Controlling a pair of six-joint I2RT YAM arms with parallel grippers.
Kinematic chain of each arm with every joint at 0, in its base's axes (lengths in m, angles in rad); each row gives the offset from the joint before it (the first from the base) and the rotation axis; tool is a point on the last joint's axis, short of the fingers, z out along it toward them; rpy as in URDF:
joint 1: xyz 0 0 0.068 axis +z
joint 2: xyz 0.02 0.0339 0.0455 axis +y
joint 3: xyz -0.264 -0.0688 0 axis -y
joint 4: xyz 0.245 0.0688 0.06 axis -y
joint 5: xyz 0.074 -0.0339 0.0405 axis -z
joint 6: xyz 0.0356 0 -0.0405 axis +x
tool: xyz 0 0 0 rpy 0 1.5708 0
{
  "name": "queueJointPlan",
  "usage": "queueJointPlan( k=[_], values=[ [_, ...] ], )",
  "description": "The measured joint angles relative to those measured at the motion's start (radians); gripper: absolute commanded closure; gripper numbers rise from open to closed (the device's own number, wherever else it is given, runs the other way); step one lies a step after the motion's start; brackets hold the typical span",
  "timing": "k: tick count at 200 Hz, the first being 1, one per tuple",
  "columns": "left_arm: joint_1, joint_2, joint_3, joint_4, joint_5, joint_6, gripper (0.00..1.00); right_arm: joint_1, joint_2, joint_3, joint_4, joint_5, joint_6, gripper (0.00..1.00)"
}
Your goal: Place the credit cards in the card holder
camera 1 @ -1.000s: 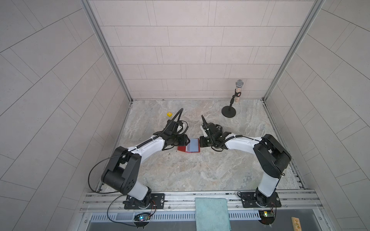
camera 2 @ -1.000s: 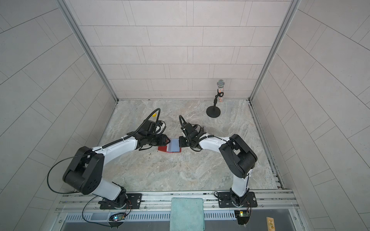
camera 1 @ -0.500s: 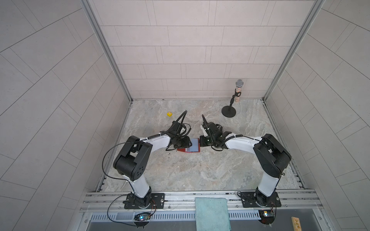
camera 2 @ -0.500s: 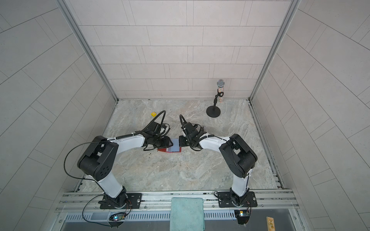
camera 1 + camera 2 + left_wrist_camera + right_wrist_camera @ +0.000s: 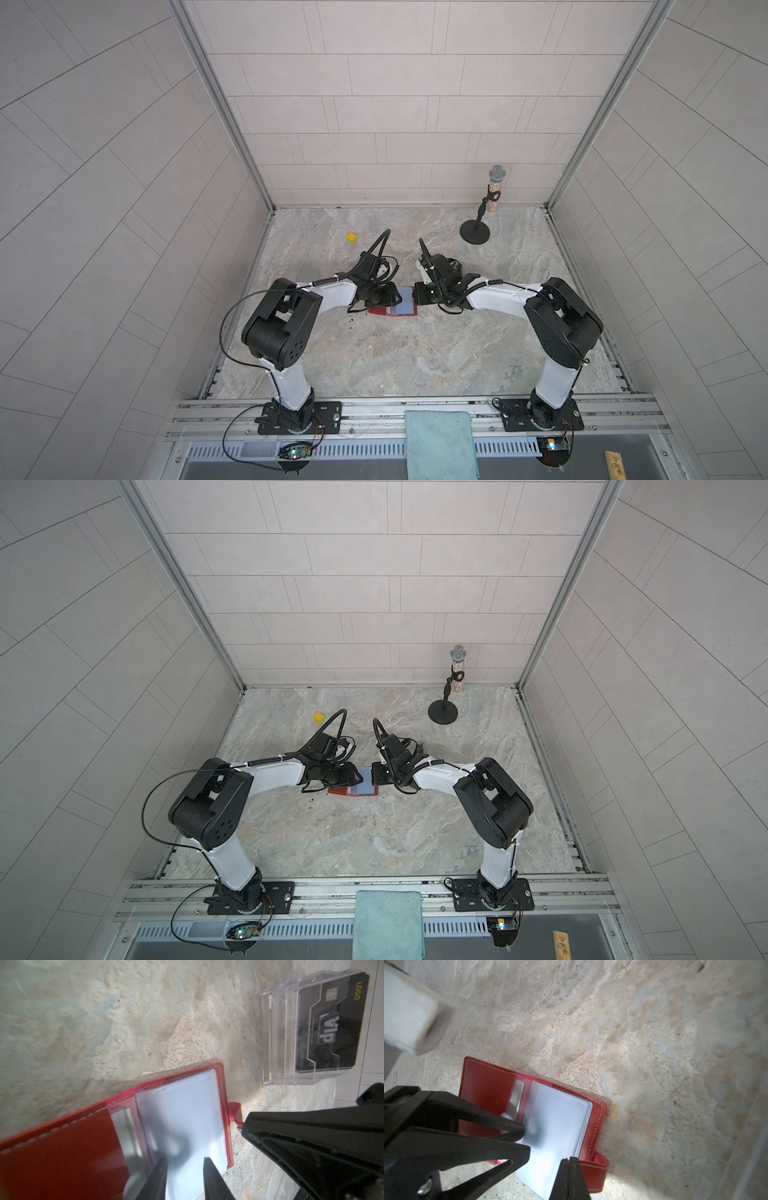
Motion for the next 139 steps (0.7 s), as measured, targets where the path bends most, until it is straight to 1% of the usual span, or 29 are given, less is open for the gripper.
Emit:
queueJointPlan(
  k=[46, 55, 69, 139],
  values=[
    [-0.002, 0.002, 0.000, 0.007, 0.002, -0.003, 0.68, 0.000, 0.008, 0.000, 0.001, -0.003, 0.000, 1.00],
    [-0.002, 0.005, 0.000, 0.012, 0.005, -0.003, 0.70, 0.000, 0.008, 0.000, 0.000, -0.003, 0.000, 1.00],
    [-0.002, 0.012, 0.000, 0.021, 0.010, -0.009, 0.71, 0.000, 0.008, 0.000, 0.000, -0.003, 0.000, 1.00],
    [-0.003, 0.031, 0.000, 0.048, 0.023, -0.022, 0.71, 0.000, 0.008, 0.000, 0.000, -0.004, 0.000, 1.00]
  ],
)
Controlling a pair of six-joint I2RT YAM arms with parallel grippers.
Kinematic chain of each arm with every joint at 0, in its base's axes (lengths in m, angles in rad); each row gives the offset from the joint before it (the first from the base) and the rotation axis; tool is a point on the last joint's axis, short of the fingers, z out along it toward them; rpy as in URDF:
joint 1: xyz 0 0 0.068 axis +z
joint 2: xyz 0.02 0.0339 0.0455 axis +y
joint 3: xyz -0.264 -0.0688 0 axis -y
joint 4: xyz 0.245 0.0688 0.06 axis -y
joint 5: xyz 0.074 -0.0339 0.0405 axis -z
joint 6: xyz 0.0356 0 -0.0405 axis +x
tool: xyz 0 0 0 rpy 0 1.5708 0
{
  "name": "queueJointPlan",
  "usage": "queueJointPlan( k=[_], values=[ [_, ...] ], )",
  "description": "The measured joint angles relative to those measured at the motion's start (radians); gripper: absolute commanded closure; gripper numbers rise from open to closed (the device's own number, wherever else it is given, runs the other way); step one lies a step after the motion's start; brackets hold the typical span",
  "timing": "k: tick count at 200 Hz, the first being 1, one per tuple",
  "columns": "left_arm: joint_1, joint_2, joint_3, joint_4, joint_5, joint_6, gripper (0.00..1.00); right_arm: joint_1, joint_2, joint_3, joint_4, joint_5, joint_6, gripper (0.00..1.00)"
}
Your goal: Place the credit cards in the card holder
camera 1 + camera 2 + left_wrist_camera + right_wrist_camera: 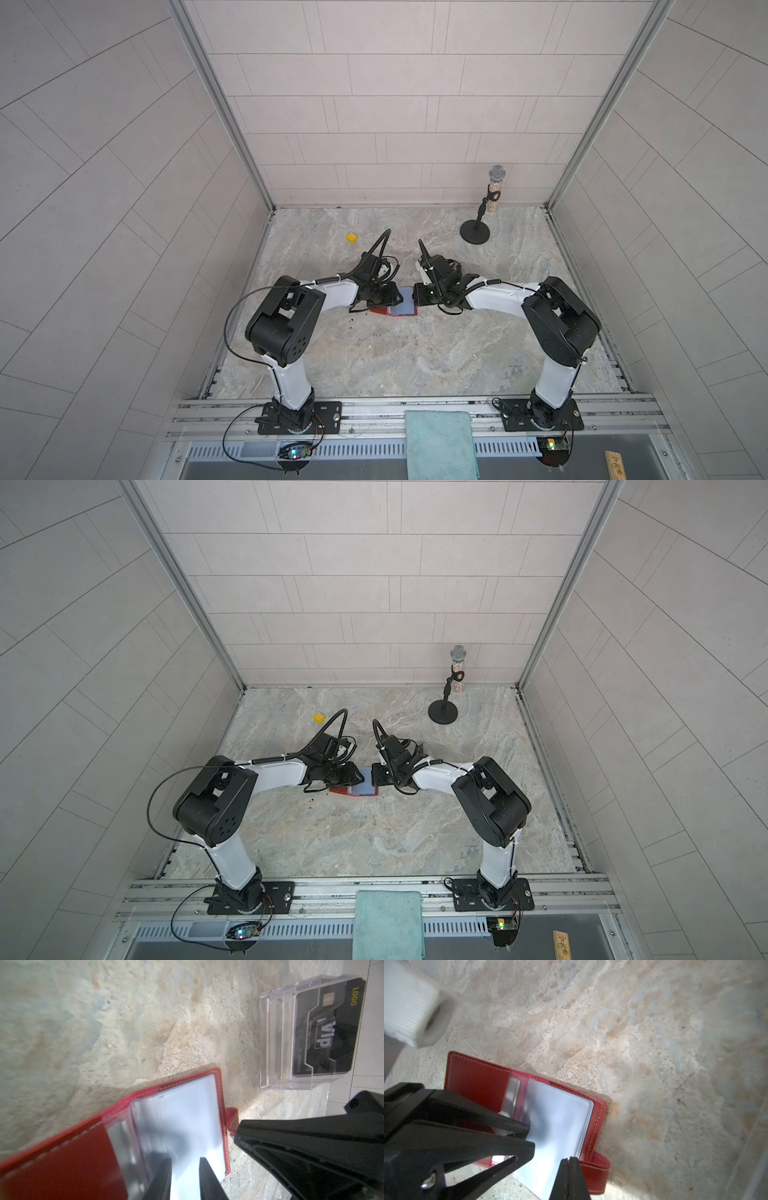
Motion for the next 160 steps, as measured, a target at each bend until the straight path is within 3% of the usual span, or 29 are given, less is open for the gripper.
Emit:
queueJointPlan(
  k=[30, 91, 136, 160],
  values=[
    [-0.002, 0.005, 0.000, 0.014, 0.005, -0.009, 0.76, 0.000, 0.000, 0.000, 0.000, 0.000, 0.000, 1.00],
    [-0.005, 0.004, 0.000, 0.017, -0.021, -0.021, 1.00, -0.002, 0.000, 0.000, -0.002, 0.011, -0.001, 1.00],
    [-0.005, -0.021, -0.010, 0.018, -0.055, -0.018, 1.00, -0.002, -0.002, 0.000, -0.028, 0.059, -0.020, 1.00],
    [-0.005, -0.037, -0.016, 0.018, -0.069, -0.019, 1.00, -0.002, -0.017, 0.000, -0.055, 0.095, -0.032, 0.87]
  ],
)
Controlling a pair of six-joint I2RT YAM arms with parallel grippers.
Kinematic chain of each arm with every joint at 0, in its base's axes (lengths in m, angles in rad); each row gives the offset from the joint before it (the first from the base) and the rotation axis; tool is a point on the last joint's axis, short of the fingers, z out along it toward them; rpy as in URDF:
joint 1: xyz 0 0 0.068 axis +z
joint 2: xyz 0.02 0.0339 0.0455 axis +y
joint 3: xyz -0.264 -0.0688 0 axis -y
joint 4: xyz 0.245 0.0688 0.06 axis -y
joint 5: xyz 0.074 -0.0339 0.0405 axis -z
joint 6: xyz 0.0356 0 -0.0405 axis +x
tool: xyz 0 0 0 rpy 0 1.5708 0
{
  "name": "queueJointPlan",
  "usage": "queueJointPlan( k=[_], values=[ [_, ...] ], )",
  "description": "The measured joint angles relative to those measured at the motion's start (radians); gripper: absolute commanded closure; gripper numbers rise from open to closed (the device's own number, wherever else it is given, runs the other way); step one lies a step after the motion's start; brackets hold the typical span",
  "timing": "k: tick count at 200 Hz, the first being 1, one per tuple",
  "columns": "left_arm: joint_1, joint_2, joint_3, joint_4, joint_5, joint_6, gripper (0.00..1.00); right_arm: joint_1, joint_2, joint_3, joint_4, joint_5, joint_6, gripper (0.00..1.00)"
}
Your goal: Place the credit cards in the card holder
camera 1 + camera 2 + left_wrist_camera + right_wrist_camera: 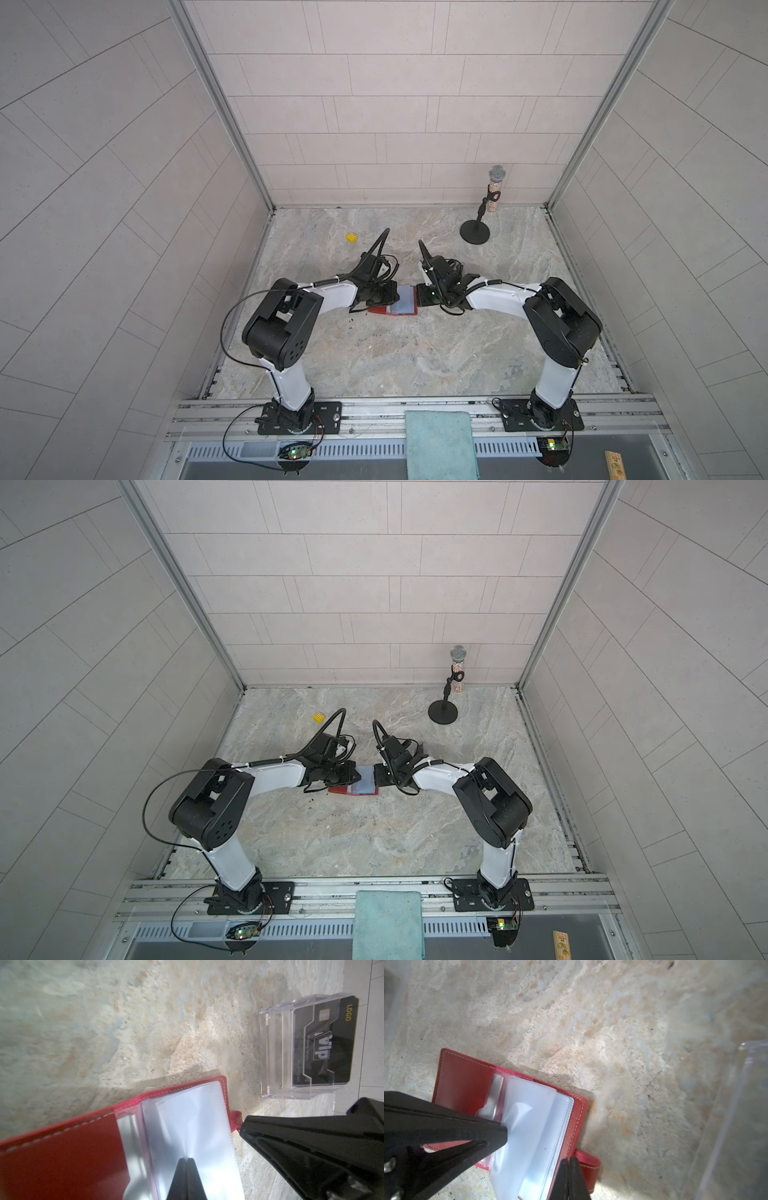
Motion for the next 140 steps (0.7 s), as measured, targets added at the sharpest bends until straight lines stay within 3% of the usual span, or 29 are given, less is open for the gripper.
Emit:
queueJointPlan(
  k=[21, 80, 140],
  values=[
    [0.000, -0.003, -0.001, 0.000, -0.005, 0.000, 1.00, 0.000, -0.027, 0.000, -0.034, 0.036, -0.018, 0.76],
    [0.000, -0.005, -0.003, 0.000, -0.006, 0.000, 1.00, 0.000, -0.132, 0.000, -0.090, 0.114, -0.060, 0.71],
    [0.000, -0.018, -0.021, 0.005, -0.014, -0.006, 1.00, 0.001, -0.114, 0.002, -0.070, -0.034, -0.087, 0.90]
  ],
)
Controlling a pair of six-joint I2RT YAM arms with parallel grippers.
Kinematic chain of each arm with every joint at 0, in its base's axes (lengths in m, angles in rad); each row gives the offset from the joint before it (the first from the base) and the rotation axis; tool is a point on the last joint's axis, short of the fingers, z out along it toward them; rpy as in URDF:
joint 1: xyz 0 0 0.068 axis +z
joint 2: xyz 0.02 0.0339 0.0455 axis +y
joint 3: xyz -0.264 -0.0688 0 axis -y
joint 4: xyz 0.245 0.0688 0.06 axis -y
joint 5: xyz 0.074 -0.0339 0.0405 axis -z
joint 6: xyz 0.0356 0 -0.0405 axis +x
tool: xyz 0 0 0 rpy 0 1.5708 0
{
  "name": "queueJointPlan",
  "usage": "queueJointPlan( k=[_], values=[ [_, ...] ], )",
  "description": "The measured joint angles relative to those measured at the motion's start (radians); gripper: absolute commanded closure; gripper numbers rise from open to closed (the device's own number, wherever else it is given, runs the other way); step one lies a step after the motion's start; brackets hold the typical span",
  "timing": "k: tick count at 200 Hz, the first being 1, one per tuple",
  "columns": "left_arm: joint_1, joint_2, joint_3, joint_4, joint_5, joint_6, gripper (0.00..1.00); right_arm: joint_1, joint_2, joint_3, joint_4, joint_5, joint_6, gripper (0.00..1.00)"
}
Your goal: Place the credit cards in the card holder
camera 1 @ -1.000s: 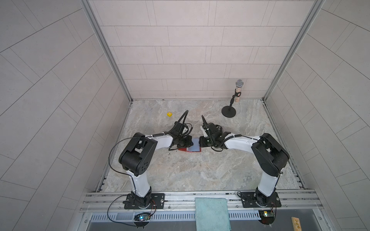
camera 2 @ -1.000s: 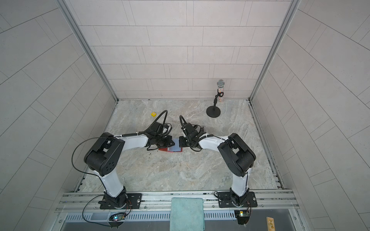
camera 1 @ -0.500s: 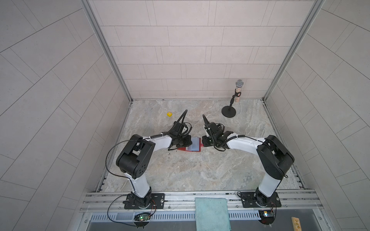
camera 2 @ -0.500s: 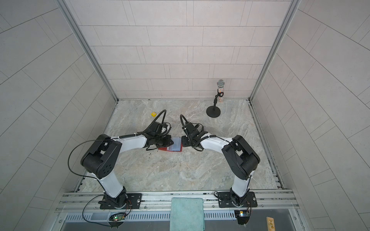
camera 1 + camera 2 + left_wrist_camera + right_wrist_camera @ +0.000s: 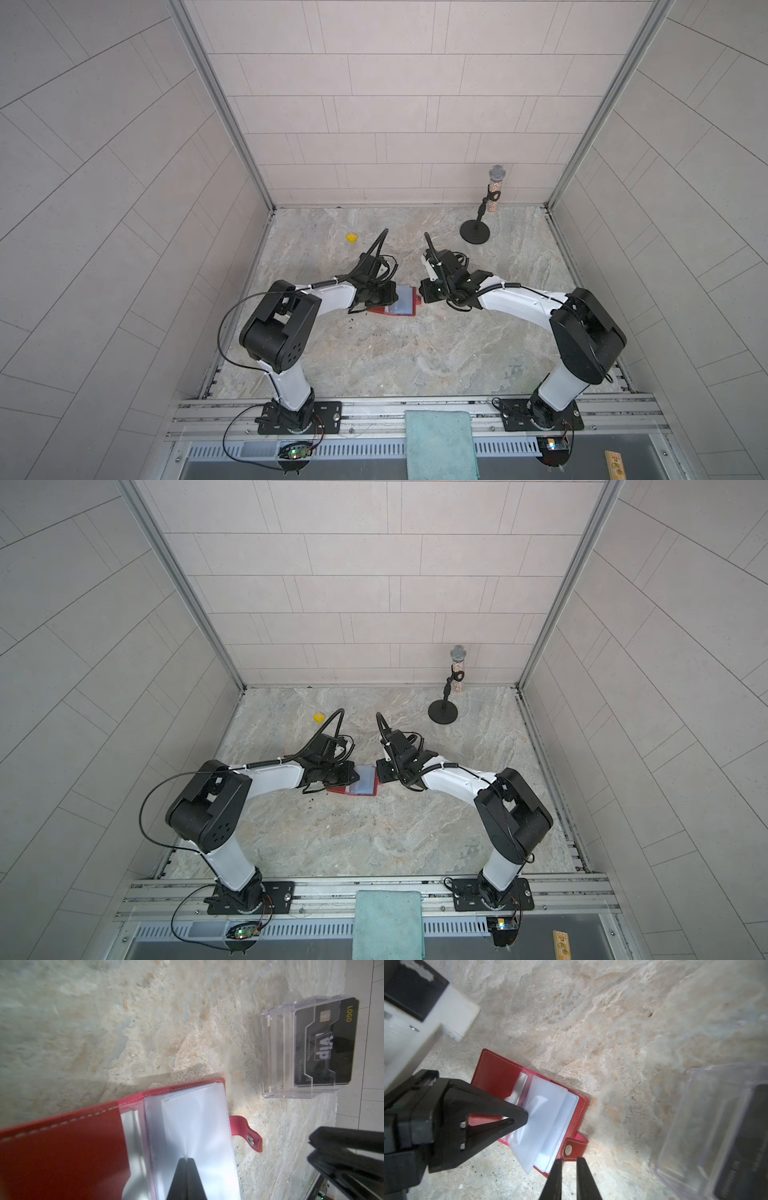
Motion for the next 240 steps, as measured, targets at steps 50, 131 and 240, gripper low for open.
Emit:
queueJointPlan(
  k=[50, 131, 240],
  values=[
    [0.000, -0.017, -0.015, 0.015, -0.009, -0.008, 1.00, 0.002, 0.100, 0.008, 0.014, -0.107, 0.006, 0.95],
    [0.000, -0.024, -0.029, 0.038, -0.008, -0.020, 1.00, 0.014, 0.149, 0.052, 0.028, -0.143, 0.013, 0.95],
    [0.000, -0.032, -0.043, 0.064, -0.003, -0.026, 0.81, 0.014, 0.193, 0.061, 0.121, -0.207, 0.068, 0.85]
  ],
)
